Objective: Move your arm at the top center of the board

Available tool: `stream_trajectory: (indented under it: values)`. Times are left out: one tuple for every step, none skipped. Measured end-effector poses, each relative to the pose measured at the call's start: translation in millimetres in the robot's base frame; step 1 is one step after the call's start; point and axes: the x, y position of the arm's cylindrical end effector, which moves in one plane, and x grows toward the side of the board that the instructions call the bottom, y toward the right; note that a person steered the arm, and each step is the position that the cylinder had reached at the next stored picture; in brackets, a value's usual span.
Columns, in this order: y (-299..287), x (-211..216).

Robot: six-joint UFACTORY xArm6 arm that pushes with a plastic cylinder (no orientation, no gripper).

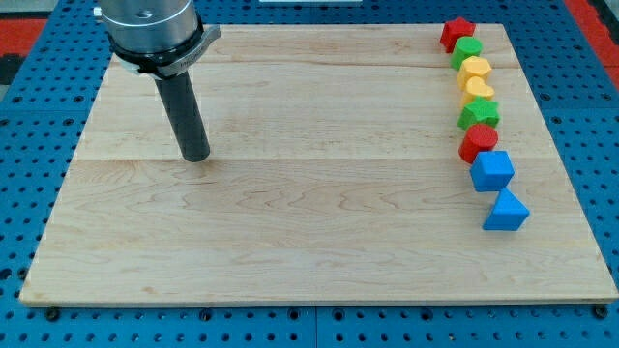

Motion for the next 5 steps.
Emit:
stream_trajectory:
  values:
    - [0, 0]
    - [0, -26]
    - [4, -79]
    - [40, -143]
    - [76, -199]
